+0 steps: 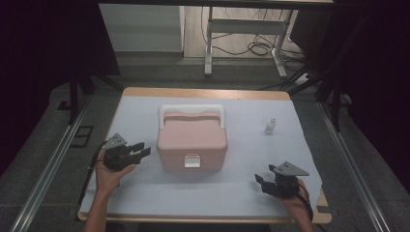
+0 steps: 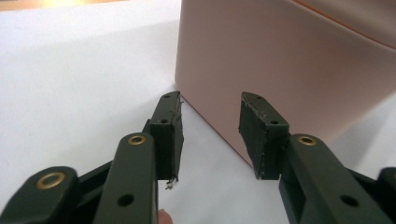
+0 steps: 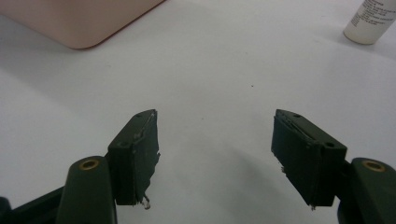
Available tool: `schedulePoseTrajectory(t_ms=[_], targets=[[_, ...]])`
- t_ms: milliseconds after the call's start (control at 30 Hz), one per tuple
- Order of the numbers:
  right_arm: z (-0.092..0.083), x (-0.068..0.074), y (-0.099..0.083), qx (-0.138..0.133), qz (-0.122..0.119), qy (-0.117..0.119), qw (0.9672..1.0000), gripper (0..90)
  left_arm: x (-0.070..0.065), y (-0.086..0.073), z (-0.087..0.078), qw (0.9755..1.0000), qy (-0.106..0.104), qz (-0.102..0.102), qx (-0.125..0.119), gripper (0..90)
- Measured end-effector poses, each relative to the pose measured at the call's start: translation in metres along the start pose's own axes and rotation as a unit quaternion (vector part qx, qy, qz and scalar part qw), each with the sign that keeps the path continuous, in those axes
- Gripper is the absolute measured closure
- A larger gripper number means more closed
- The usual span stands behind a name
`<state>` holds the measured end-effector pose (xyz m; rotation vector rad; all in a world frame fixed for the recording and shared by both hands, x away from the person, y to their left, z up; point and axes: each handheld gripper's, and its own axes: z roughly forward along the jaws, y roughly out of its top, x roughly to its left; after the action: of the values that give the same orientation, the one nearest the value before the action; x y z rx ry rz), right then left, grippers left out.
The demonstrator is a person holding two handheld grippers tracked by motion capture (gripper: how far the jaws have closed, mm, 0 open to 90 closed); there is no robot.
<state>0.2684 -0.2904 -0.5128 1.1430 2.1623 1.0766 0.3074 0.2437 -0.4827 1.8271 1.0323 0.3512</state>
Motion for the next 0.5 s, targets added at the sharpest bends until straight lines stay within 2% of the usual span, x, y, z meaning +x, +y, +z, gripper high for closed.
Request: schedulePoseTrajectory(t_ms=[133, 233, 333, 367, 400, 500], targets=[[0.000, -0.001, 0.000, 0.002, 0.000, 0.001, 1.0000, 31.9, 0.000, -0.009, -0.005, 0.9999, 0.002, -0.001, 0.011, 57.8], [-0.001, -0.001, 0.000, 0.001, -0.001, 0.001, 1.0000, 32.0, -0.004, -0.014, -0.011, 0.9999, -0.007, 0.004, 0.013, 56.2], [-0.002, -0.003, 0.000, 0.003, 0.001, -0.003, 1.0000, 32.2, -0.014, -0.020, -0.015, 0.9991, -0.029, 0.021, 0.024, 53.3], [-0.002, -0.003, 0.000, 0.004, 0.004, -0.005, 1.0000, 32.2, -0.014, -0.020, -0.015, 0.9991, -0.029, 0.021, 0.024, 51.4], [-0.002, -0.004, 0.000, 0.005, 0.006, -0.007, 0.9999, 32.5, -0.020, -0.021, -0.015, 0.9977, -0.036, 0.041, 0.040, 49.4], [-0.002, -0.006, -0.001, 0.008, 0.016, -0.009, 0.9998, 33.7, -0.026, -0.021, -0.012, 0.9961, -0.040, 0.058, 0.053, 46.1]])
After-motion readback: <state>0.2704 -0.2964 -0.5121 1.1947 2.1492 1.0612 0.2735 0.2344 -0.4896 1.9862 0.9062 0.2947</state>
